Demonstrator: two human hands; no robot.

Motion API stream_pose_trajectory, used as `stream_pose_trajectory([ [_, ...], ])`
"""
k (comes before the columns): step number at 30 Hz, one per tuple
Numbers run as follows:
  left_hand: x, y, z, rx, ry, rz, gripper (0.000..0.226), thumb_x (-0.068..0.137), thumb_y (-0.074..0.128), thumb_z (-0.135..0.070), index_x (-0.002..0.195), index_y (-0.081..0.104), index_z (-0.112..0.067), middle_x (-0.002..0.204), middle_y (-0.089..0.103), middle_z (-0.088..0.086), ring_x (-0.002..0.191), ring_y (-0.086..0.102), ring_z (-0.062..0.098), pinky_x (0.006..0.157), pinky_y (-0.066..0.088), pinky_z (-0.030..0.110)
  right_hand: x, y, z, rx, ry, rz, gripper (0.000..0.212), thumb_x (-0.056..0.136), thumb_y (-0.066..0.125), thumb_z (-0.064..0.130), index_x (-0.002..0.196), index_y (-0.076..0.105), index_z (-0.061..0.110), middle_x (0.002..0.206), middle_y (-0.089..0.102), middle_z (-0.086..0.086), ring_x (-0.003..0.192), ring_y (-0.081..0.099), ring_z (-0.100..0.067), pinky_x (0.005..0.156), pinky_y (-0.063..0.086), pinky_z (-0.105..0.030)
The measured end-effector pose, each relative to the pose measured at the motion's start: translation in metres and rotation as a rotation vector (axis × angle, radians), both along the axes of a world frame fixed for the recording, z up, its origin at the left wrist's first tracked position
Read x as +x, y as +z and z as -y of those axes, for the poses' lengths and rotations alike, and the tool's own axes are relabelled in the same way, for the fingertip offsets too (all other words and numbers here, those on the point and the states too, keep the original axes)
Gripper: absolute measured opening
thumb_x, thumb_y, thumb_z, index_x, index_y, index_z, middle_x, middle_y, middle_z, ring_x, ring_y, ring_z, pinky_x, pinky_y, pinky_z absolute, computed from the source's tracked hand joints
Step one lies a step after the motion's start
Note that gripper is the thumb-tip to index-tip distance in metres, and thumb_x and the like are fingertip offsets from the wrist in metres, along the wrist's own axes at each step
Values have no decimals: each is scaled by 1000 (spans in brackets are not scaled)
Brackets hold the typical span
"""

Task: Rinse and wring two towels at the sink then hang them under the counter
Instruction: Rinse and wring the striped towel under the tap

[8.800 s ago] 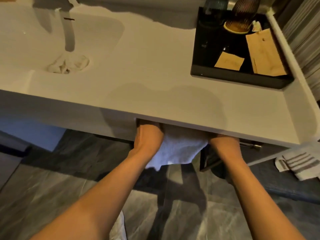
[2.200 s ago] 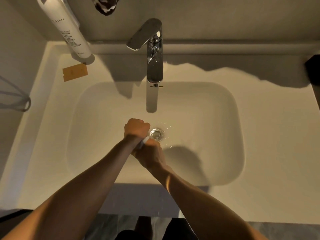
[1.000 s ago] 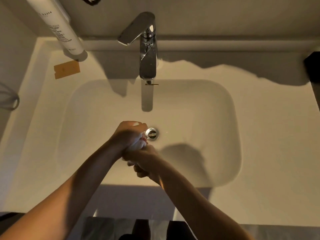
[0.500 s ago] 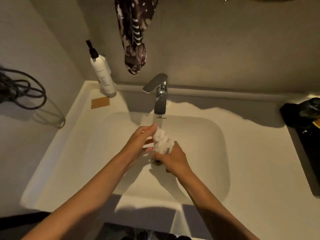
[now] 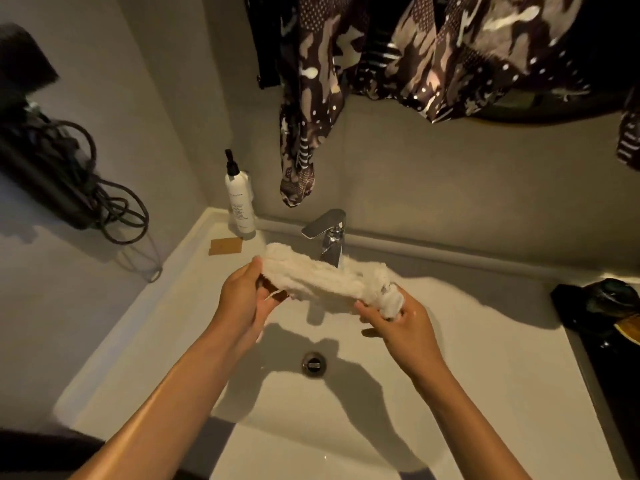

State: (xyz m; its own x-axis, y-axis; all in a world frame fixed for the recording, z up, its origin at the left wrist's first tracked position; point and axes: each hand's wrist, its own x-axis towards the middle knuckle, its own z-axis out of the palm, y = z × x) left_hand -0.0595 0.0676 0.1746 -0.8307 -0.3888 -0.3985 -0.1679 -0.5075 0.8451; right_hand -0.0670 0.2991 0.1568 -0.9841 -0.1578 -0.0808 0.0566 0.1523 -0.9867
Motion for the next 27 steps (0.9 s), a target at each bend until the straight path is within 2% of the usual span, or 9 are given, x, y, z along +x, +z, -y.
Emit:
stream_pose_trajectory([
  [2, -2, 21, 4, -30, 49, -44, 39, 107, 39, -28, 131, 57, -2, 118, 71, 17, 109, 69, 31, 78, 62, 40, 3, 4, -9, -5, 46, -110, 26, 83, 78, 5, 101, 75, 23, 90, 77, 4, 80, 69, -9, 72, 60, -40],
  [6, -5, 68, 4, -640, 0, -73, 36, 102, 39, -47, 98, 64, -21, 97, 70, -1, 89, 64, 19, 71, 45, 33, 7, 15, -28, 97, 56, -291, 46, 85, 77, 7, 118, 68, 38, 115, 72, 19, 105, 66, 1, 85, 53, -21],
  [9, -11, 111, -5, -845, -186, -213, 39, 104, 37, -45, 73, 55, -28, 76, 57, -13, 76, 51, 11, 77, 41, 35, 0, 20, -49, 617, 397, -275, 94, 81, 80, 37, 154, 23, 43, 161, 32, 17, 143, 35, -4, 114, 35, -26],
  [11, -18, 134, -19, -1026, -346, -299, 38, 105, 37, -41, 71, 45, -24, 72, 48, -11, 73, 44, 12, 76, 39, 36, -4, 40, -45, 701, 550, -223, 111, 73, 82, 53, 155, 7, 49, 163, 13, 25, 147, 21, 1, 117, 25, -23],
  [16, -33, 174, -44, -1271, -898, -293, 39, 99, 52, -44, 71, 46, -19, 62, 42, -12, 57, 38, 5, 61, 35, 24, -22, 95, 31, 204, 513, -334, 83, 70, 86, 47, 138, 41, 38, 141, 55, 14, 127, 54, -1, 104, 48, -27],
  [18, -35, 190, -37, -1363, -1034, -248, 37, 85, 72, -47, 76, 55, -16, 60, 57, -13, 55, 47, 6, 57, 40, 21, -29, 94, 48, 240, 542, -313, 70, 74, 84, 42, 132, 47, 29, 128, 64, 4, 115, 63, -11, 97, 55, -38],
  [21, -31, 213, -5, -1699, -1153, -130, 44, 71, 86, -34, 105, 61, -26, 99, 68, -2, 87, 63, 21, 78, 54, 40, -34, 85, 39, 362, 465, -344, 50, 72, 79, 57, 109, 59, 29, 101, 68, 10, 89, 63, -6, 79, 55, -35],
  [24, -22, 223, 17, -2044, -1161, 175, 51, 77, 81, -28, 121, 56, -34, 102, 61, -5, 93, 60, 19, 80, 56, 41, -30, 82, 16, 522, 381, -461, 48, 69, 77, 61, 74, 44, 27, 79, 51, 8, 67, 46, -6, 60, 36, -31],
  [27, -17, 221, 5, -2150, -1070, -39, 35, 77, 79, -26, 108, 64, -31, 89, 61, -11, 82, 59, 11, 71, 53, 34, -25, 104, -2, 607, 584, -527, 49, 64, 78, 67, 75, 48, 31, 86, 55, 12, 78, 53, -3, 68, 43, -32],
])
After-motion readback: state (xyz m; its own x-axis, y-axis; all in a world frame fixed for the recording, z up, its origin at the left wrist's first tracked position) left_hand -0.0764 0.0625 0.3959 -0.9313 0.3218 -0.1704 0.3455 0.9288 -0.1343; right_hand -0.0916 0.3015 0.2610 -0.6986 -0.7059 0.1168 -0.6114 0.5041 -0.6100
